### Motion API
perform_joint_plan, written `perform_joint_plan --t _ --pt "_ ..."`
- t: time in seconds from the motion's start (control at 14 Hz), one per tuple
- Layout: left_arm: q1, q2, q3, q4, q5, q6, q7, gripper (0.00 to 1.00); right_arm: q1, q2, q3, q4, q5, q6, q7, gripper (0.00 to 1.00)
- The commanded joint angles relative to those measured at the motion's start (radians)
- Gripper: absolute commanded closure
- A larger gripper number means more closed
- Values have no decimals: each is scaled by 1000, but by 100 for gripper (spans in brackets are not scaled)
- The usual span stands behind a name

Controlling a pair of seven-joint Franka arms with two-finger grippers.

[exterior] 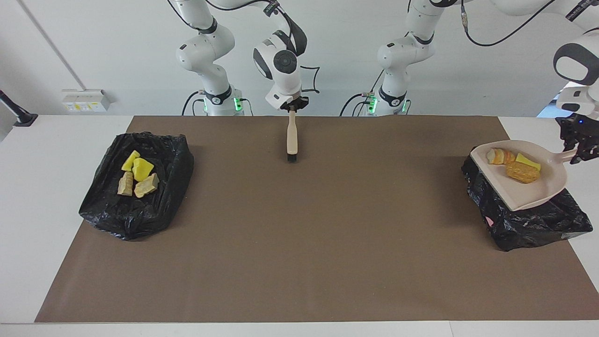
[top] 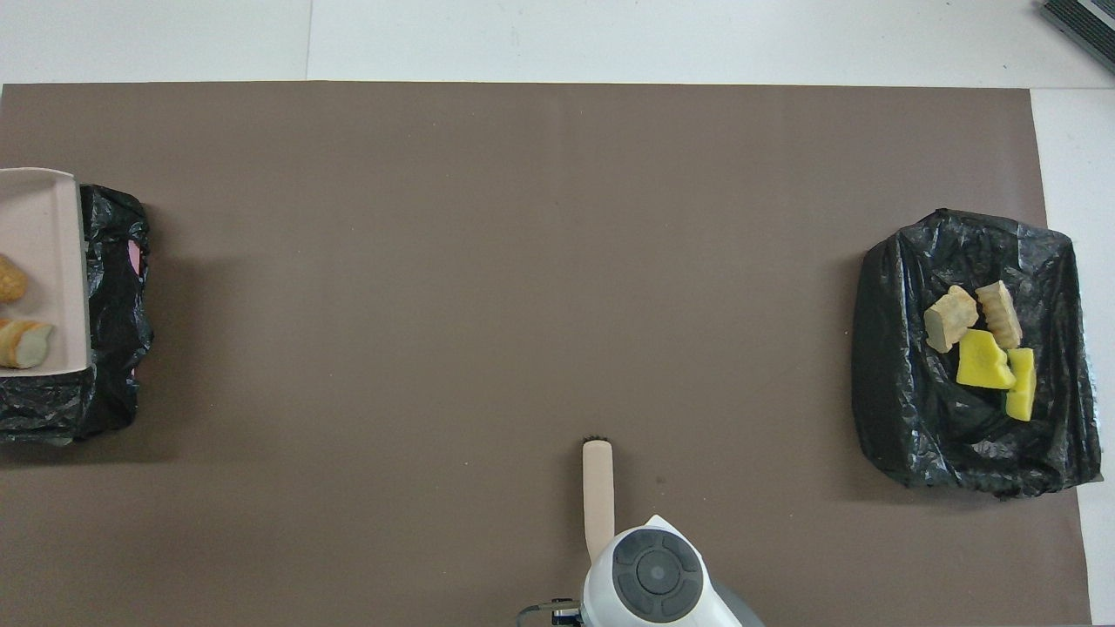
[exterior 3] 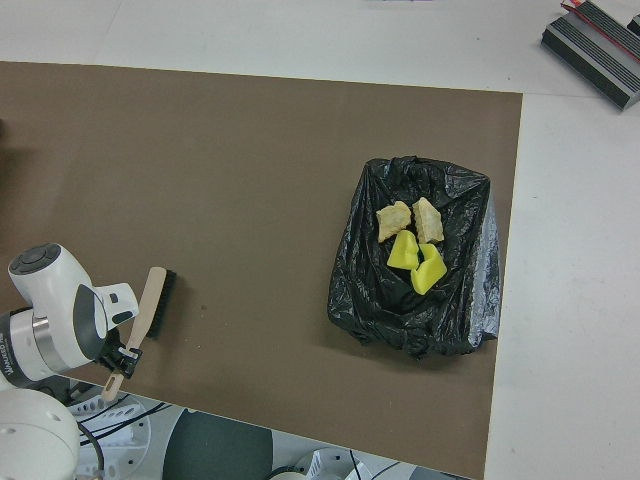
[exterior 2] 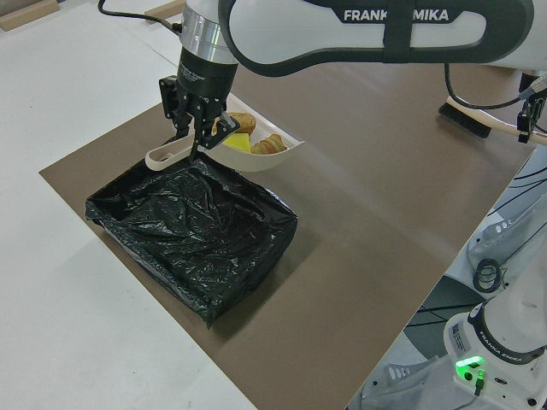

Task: Sweep and dump trash in bin
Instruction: 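Tip the dustpan over the black bag with the left gripper, then lay the brush down on the mat with the right gripper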

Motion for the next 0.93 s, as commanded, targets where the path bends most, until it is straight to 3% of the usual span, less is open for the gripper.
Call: perform_joint_plan --t 0.0,0.07,0.14,0.36,0.57,0.86 --pt "67 102 -17 126 63 40 88 100 -19 24 -1 13 28 0 -46 73" --pt "75 117 -15 129 103 66 89 100 -20 27 -1 15 28 4 -52 69" --pt "75 127 -15 128 136 95 84 100 -20 32 -1 15 28 6 -55 58" --pt "64 145 -10 122 266 109 49 100 -19 55 -2 51 20 6 -56 0" --pt "36 136 -12 99 441 101 -92 100 -55 130 -10 183 -29 7 -44 0" --pt "24 79 -10 -7 519 93 -207 100 -192 127 -10 278 -179 -11 -58 0"
